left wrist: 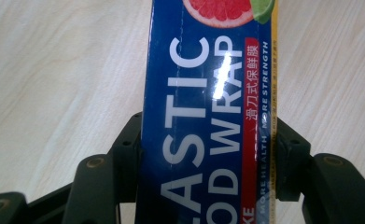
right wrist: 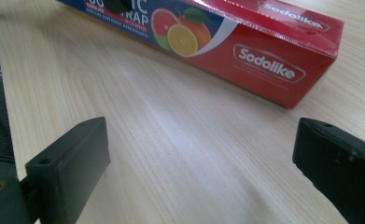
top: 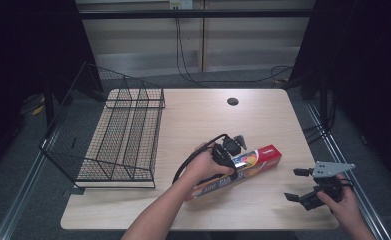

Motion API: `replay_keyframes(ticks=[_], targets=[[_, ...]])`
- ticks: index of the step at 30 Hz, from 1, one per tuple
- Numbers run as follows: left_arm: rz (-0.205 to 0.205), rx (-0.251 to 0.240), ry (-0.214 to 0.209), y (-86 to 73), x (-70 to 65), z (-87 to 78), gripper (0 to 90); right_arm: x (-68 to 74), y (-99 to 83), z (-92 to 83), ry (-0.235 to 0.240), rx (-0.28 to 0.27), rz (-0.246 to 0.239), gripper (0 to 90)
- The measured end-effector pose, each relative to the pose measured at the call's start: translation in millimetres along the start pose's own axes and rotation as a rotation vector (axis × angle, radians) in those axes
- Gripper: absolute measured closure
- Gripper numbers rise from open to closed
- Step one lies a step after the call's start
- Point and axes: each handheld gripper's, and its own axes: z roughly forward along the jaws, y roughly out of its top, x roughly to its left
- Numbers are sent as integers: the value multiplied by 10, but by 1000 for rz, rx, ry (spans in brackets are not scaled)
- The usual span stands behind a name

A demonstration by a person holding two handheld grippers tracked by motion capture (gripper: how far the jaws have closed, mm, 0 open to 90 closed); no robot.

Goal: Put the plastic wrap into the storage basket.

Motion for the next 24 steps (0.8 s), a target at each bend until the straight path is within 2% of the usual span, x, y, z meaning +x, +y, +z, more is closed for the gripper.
replay_keyframes(ticks=[6,10,12,13,15,16,24], targets=[[-23,10,17,4,13,-78,428,1,8,2,-3,-5,-3,33],[-59,4,20,8,31,-172,431,-4,11,-1,5,-7,-6,33],[-62,0,25,7,37,-193,431,-4,12,-1,5,-7,-6,33],[-51,12,25,9,52,-229,431,-3,11,0,3,-8,-5,33],[-59,5,24,11,74,-283,431,-6,11,-1,7,-6,-6,33],[-83,-6,37,9,74,-338,431,-7,10,1,4,-5,-6,33],[-101,-19,64,-2,136,-534,431,-6,13,6,6,-7,-8,33]])
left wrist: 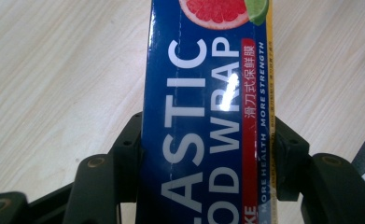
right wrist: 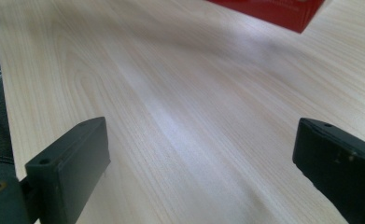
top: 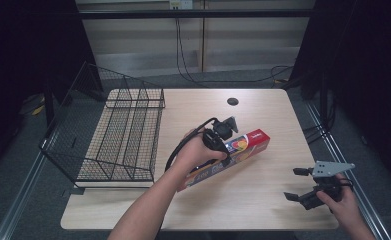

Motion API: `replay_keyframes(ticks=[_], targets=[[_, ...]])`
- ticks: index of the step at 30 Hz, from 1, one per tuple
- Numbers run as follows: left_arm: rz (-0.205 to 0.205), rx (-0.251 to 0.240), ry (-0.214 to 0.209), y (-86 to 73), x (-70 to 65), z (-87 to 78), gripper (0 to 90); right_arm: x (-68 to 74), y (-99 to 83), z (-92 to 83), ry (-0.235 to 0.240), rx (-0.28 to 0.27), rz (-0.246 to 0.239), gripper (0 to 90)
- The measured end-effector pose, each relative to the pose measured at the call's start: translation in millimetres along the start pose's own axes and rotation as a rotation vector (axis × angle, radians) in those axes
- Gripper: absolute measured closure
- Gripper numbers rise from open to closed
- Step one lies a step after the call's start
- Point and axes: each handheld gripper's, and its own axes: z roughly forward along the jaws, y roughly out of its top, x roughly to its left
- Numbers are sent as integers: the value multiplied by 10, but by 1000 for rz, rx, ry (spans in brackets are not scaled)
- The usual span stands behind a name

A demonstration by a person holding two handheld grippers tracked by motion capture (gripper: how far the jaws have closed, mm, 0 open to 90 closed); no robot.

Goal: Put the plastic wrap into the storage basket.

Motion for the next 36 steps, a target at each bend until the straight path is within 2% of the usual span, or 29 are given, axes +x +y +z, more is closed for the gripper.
replay_keyframes(ticks=[1,3,4,7,8,15,18,23,28,29,31,33,36], targets=[[-23,-4,-3,-3,4,-20,431,0,0,0,0,0,0,33],[-2,4,9,-1,34,-73,431,3,1,0,-2,-1,0,33],[-19,4,8,-4,39,-95,431,5,2,1,-4,-1,1,33],[-17,-3,9,-6,75,-164,431,2,3,1,-1,-2,-1,33],[-38,1,8,-9,78,-188,431,2,3,1,-1,-2,-1,33],[-64,-16,27,-40,170,-334,431,3,4,1,1,-2,-1,33],[-88,-32,38,-58,207,-443,431,1,4,8,-1,-1,-3,33],[-121,-46,48,-70,228,-532,431,7,8,12,-2,0,0,32],[-142,-53,65,-83,270,-624,431,14,12,15,-2,3,-3,32],[-136,-46,65,-87,288,-652,431,14,12,15,-2,3,-3,32],[-154,-53,63,-100,304,-694,431,12,12,14,2,2,-1,33],[-155,-48,85,-114,322,-744,431,13,10,14,-2,4,-1,32],[-174,-51,90,-132,352,-802,431,13,13,16,-1,3,-2,32]])
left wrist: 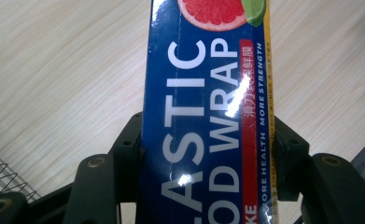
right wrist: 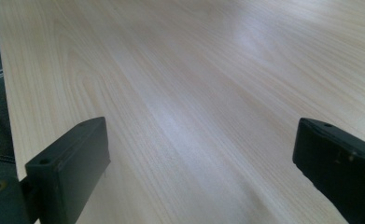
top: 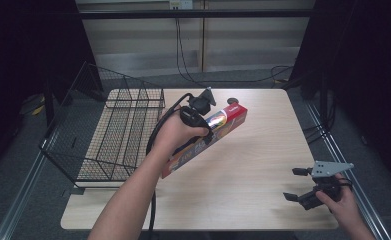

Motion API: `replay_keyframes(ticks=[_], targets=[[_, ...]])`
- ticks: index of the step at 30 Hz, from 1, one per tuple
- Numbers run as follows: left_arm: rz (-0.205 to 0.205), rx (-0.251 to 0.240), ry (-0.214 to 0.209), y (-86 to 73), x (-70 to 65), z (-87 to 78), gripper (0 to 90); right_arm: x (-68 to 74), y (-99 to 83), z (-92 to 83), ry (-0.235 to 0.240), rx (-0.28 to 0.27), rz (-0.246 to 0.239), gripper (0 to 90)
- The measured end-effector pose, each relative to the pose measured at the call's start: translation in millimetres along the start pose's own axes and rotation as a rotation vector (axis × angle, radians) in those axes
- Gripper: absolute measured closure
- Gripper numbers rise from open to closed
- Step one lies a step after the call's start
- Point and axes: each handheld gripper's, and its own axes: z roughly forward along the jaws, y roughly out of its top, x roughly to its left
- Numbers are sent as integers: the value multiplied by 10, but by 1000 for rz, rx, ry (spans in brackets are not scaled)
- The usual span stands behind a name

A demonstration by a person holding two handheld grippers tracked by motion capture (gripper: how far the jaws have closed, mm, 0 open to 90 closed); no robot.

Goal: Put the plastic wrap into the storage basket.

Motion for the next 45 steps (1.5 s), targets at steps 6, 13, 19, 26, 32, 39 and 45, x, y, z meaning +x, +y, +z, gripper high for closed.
replay_keyframes(ticks=[6,13,19,26,32,39,45], targets=[[-20,7,16,-26,53,-76,431,1,2,5,4,-2,-4,32],[-52,-3,34,-44,132,-193,432,1,5,4,5,-3,-5,33],[-75,-10,42,-82,198,-284,432,1,3,14,5,2,-5,32],[-99,-15,59,-130,274,-373,432,7,7,19,7,3,-7,32],[-128,-27,63,-170,335,-431,432,8,8,26,10,9,-6,33],[-144,-30,83,-188,380,-500,432,10,10,38,7,11,-13,32],[-161,-35,82,-210,406,-539,432,8,12,34,9,7,-8,32]])
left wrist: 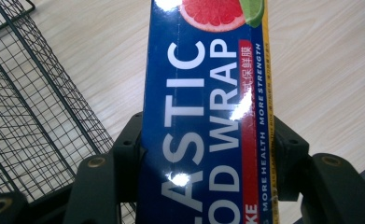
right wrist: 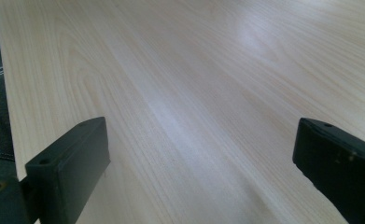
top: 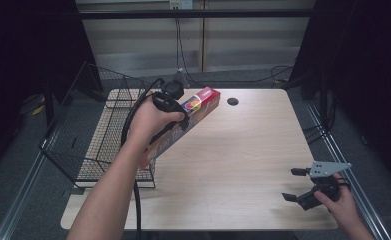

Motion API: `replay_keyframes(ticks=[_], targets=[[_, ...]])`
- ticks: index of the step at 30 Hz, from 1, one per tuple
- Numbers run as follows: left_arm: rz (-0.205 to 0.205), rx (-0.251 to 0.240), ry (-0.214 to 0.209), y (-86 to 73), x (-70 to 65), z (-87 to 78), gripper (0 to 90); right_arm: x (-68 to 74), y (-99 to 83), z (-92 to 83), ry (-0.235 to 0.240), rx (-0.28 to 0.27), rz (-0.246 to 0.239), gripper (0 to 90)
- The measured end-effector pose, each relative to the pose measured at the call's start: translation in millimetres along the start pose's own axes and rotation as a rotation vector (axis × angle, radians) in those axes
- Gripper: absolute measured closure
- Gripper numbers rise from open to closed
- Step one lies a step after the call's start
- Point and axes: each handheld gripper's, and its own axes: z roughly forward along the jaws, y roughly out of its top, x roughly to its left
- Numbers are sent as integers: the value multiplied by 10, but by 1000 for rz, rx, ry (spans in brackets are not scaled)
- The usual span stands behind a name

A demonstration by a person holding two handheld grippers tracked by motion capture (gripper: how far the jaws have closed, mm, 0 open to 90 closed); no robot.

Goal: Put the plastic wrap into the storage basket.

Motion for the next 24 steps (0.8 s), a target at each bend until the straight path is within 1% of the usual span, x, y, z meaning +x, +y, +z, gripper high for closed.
replay_keyframes(ticks=[3,4,5,8,12,14,15,17,18,24], targets=[[-4,2,3,-6,27,-24,432,0,1,3,5,1,-2,33],[-13,4,0,-6,37,-32,432,0,2,4,5,2,-3,32],[-13,-4,0,-12,47,-39,432,0,2,5,3,2,-3,32],[-20,-5,11,-26,87,-71,432,-1,1,4,2,2,-3,32],[-35,0,16,-49,134,-98,432,-3,0,6,-4,3,-2,32],[-45,-2,20,-62,157,-115,432,-4,0,4,2,3,-1,32],[-48,-1,20,-68,165,-123,432,-5,-1,6,-4,3,-1,33],[-50,-3,22,-79,183,-132,432,-6,-1,8,-3,4,-2,32],[-56,2,19,-83,191,-142,432,-4,0,9,-3,5,-2,33],[-76,-3,31,-121,262,-185,432,-5,1,19,3,6,-4,32]])
